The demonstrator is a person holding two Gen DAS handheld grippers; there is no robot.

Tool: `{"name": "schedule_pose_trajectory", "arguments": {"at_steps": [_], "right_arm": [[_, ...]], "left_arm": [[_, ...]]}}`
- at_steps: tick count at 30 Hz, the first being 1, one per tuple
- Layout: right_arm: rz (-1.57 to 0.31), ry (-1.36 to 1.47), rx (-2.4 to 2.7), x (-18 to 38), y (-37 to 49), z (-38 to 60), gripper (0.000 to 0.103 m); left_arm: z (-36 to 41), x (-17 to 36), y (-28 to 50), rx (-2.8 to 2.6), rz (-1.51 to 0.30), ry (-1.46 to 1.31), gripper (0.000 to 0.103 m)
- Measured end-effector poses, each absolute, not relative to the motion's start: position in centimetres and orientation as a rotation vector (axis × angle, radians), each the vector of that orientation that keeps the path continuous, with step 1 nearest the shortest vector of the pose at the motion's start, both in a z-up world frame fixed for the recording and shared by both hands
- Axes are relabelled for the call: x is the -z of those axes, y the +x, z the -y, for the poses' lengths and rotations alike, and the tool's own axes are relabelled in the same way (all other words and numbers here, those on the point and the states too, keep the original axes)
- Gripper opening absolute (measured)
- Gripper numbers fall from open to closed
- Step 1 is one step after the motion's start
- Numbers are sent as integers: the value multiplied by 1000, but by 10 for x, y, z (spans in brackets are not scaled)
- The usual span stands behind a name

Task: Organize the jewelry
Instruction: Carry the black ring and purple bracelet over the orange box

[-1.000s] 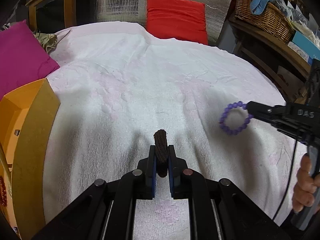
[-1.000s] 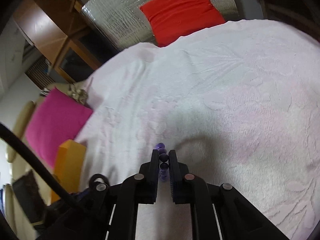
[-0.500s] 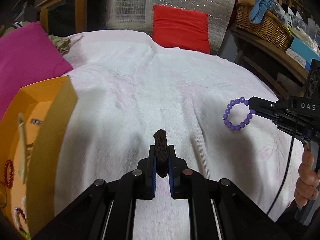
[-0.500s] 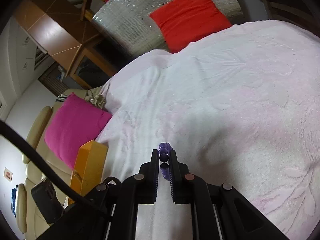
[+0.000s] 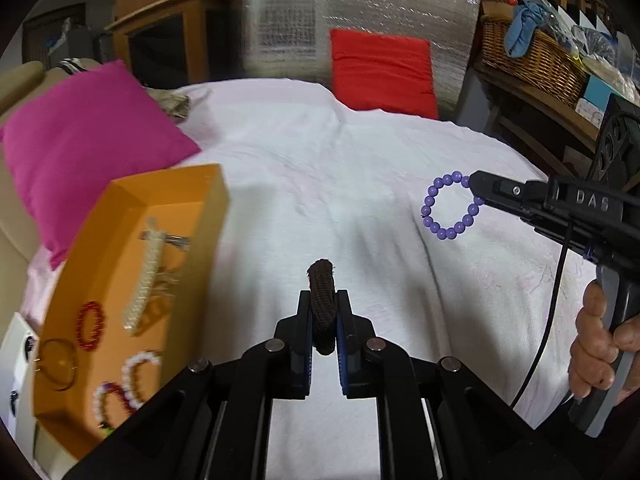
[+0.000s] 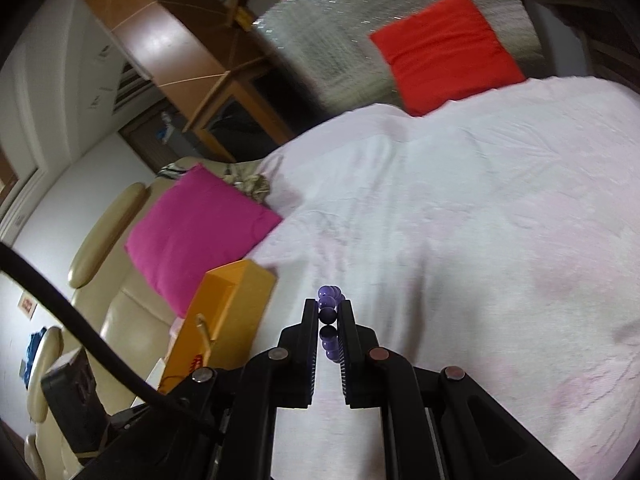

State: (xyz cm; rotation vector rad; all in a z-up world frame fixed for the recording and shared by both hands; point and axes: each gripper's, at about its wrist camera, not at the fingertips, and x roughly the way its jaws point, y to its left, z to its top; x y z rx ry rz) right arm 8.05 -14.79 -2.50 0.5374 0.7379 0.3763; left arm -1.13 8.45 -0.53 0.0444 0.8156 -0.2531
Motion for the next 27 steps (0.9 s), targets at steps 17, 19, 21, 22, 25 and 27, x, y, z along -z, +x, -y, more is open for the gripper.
{"name": "schedule_pose_trajectory", "arguments": {"at_steps": [17, 19, 21, 22, 25, 27], "right_arm": [[-694, 423, -531, 9, 34, 59, 11], [-687, 414, -565, 2, 27, 45, 11], [-681, 404, -596, -4, 23, 30, 11], [-679, 397, -610, -7, 21, 23, 11], [-676, 377, -650, -16, 16, 1, 11], [-673, 363, -673, -22, 15, -13, 11]], "left_arm": [[-160, -21, -61, 129, -761, 19, 10], [-170, -24, -64, 115, -752, 6, 10], [-177, -26, -67, 102, -742, -3, 10], [-182, -28, -69, 95, -733, -7, 10], [-196, -32, -74, 71, -714, -26, 10], [-206, -34, -77, 58, -703, -37, 10]]}}
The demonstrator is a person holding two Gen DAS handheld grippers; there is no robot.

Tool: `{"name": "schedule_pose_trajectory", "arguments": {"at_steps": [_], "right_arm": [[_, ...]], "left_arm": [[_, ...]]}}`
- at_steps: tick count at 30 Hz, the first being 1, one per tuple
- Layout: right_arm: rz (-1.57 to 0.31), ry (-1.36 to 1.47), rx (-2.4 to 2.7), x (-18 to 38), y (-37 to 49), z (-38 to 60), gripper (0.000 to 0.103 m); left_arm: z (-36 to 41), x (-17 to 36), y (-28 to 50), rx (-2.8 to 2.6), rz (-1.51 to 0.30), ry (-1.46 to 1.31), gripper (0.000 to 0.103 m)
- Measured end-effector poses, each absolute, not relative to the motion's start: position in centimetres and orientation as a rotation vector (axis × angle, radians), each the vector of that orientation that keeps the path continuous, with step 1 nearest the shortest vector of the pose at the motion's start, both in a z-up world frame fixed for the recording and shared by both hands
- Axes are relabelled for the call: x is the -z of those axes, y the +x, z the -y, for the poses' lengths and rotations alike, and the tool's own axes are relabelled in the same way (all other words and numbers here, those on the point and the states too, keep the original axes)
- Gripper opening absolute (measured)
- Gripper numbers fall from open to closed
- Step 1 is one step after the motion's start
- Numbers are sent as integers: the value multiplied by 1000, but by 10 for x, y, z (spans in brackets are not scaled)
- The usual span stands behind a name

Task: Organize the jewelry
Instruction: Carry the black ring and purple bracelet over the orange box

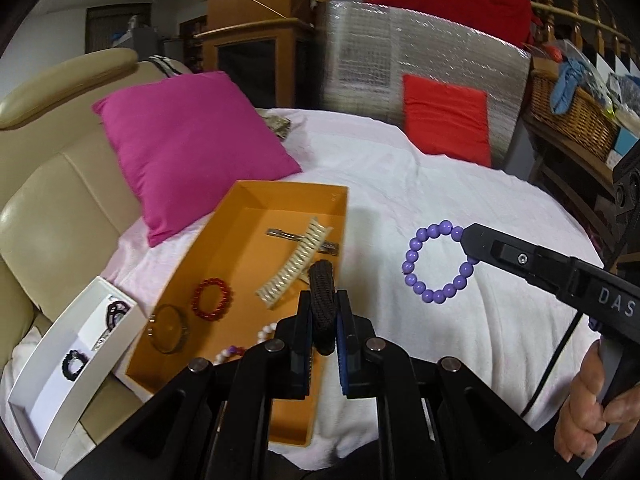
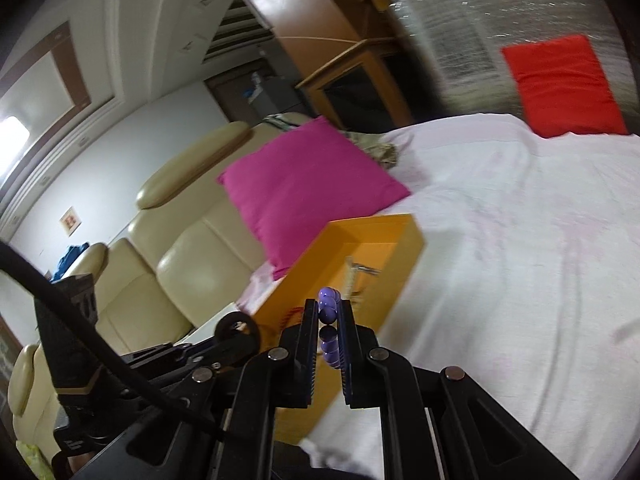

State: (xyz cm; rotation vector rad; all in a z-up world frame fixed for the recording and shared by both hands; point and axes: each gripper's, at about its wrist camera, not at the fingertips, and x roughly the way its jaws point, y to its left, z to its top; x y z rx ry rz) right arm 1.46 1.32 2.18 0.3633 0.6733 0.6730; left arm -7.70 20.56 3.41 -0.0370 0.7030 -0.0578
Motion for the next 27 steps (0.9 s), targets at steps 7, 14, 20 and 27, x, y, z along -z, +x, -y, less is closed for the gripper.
{"name": "schedule_pose_trajectory", "arguments": {"at_steps": [7, 14, 20, 27], "right_arm": [[-664, 327, -732, -36, 13, -54, 11], [-681, 281, -774, -37, 15, -88, 11], [-707, 251, -794, -28, 19, -106, 11], [-743, 236, -792, -14, 31, -114, 11]], "left_arm": [[-233, -38, -84, 10, -681, -70, 10], [-260, -32, -81, -44, -682, -93, 10], [-278, -16, -73, -83, -712, -117, 10], [-287, 3, -60, -104, -752, -127, 10]]}}
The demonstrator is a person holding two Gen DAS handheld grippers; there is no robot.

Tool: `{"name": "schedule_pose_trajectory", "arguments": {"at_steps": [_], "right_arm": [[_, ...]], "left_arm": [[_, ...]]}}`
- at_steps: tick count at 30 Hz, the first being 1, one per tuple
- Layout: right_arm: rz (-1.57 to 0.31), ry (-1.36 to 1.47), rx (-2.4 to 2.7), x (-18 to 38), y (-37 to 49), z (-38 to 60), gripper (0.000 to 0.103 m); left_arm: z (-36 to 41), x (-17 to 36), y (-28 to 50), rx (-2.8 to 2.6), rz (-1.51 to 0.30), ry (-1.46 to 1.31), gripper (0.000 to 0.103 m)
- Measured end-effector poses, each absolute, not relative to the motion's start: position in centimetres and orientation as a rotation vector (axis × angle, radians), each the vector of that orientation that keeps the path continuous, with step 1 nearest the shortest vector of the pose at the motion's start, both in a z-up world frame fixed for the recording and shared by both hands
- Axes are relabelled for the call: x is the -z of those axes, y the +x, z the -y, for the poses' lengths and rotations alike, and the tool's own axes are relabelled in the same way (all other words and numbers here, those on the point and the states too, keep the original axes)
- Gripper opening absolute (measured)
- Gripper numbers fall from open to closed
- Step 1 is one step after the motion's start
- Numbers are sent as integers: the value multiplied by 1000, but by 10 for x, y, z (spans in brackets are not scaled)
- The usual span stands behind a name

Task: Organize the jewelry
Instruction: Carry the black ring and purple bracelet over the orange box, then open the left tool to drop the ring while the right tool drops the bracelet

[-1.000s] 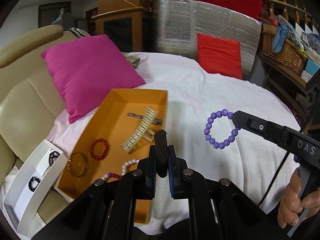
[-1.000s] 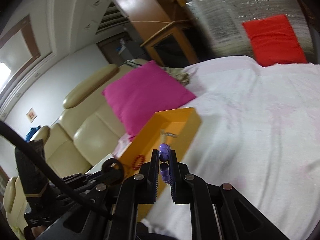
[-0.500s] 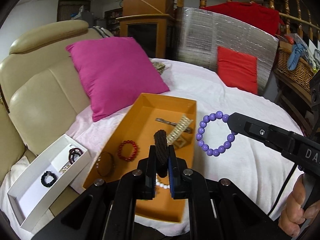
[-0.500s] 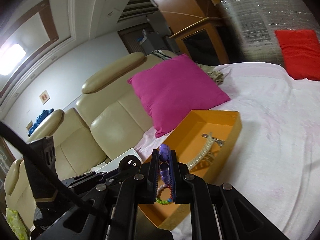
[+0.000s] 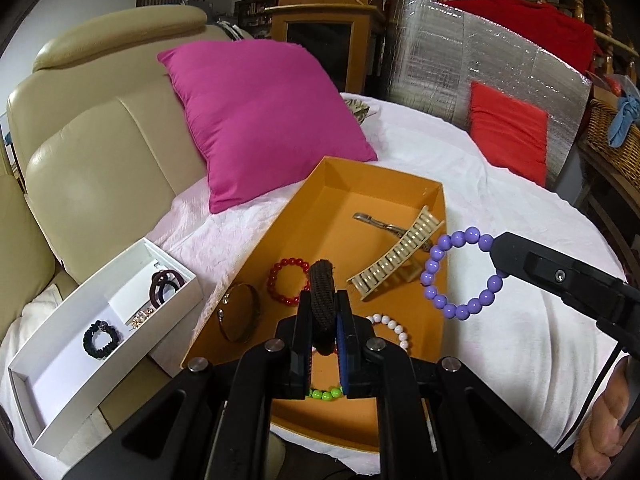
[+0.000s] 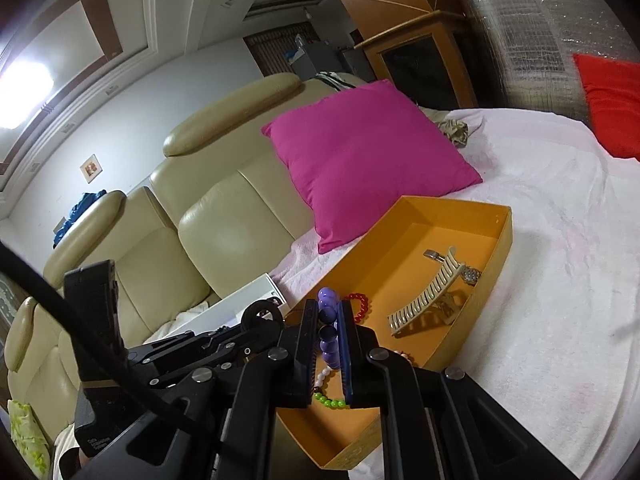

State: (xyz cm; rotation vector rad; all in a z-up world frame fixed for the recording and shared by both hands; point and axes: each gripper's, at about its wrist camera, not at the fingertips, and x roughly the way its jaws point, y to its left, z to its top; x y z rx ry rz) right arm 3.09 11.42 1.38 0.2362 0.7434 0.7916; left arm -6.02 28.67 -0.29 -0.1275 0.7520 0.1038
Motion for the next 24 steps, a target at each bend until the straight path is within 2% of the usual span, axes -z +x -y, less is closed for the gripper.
{"name": "schedule_pose_trajectory", "arguments": {"at_steps": [24], "right_arm": [[-850, 266, -737, 39, 77, -110, 11]], "left_arm": [[-288, 46, -14, -140, -848, -98, 10]]}}
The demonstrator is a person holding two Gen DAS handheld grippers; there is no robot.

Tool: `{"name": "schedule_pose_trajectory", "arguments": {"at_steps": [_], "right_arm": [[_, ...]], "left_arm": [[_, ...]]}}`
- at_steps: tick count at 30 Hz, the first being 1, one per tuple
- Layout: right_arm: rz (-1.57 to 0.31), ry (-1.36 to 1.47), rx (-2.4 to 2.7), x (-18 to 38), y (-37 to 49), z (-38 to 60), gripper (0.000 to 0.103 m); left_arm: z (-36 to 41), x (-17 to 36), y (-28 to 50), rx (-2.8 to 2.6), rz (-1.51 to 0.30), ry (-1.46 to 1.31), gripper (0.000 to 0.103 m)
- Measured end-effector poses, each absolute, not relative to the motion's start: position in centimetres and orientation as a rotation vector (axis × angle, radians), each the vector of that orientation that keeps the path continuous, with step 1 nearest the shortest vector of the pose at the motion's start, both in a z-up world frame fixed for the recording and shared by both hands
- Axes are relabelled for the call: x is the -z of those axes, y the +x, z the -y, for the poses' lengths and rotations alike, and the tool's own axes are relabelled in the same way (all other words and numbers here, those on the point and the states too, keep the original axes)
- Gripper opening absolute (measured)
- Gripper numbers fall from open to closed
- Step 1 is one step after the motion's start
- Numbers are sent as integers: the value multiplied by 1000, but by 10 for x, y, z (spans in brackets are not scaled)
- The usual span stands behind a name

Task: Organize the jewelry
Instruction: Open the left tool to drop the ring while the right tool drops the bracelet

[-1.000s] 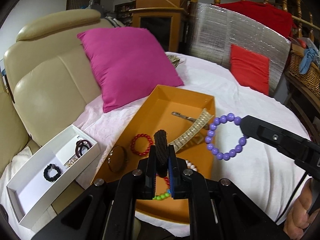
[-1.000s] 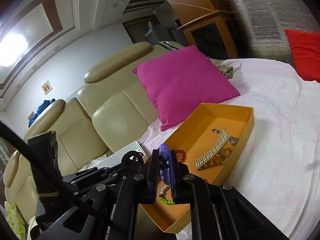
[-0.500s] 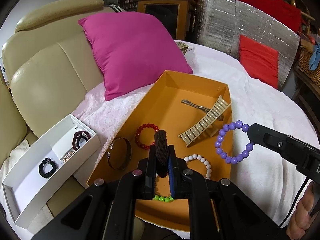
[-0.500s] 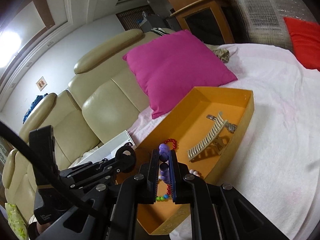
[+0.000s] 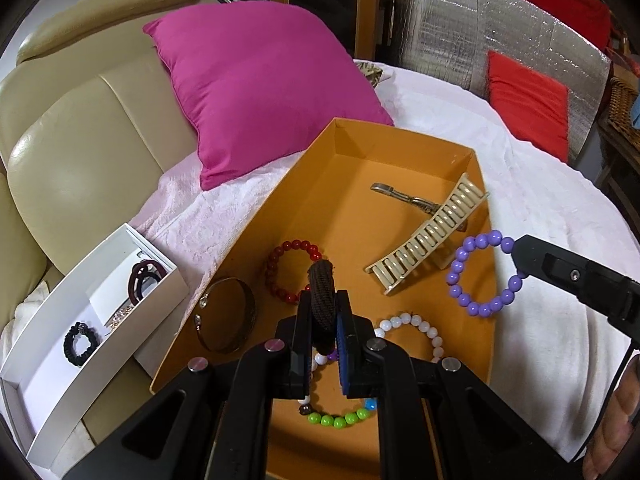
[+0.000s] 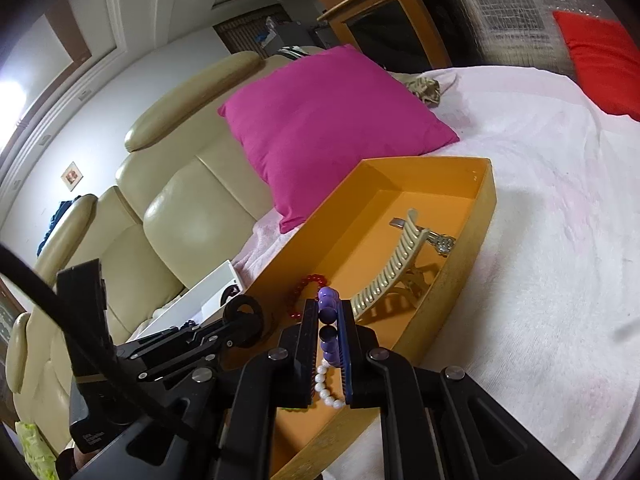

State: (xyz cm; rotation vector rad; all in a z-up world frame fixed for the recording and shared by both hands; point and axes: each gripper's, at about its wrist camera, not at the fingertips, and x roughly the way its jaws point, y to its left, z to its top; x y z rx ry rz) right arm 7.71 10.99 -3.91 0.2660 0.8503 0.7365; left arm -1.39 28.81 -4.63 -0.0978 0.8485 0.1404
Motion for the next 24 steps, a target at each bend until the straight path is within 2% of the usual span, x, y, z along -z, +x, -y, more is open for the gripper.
{"name": "schedule_pose_trajectory", "arguments": {"at_steps": [17, 18, 20, 21, 22, 24], "right_arm": [[-896, 284, -681, 62, 106, -110, 12], [-895, 287, -678, 62, 106, -110, 12], [-906, 300, -676, 63, 108, -110, 12], [-910, 303, -674, 64, 109, -109, 12], [-912, 305, -669, 64, 109, -108, 12], [-914, 310, -670, 64, 109, -107, 12]], "left_arm": [[-289, 72, 12, -178, -895, -62, 12], [-289, 73, 13, -184, -898, -59, 16], [-289, 73, 13, -194, -900, -58, 35], [-288, 73, 13, -205, -896, -54, 51], [-288, 71, 11, -226, -881, -47, 60], [-286, 67, 8, -235, -859, -35, 60]]}}
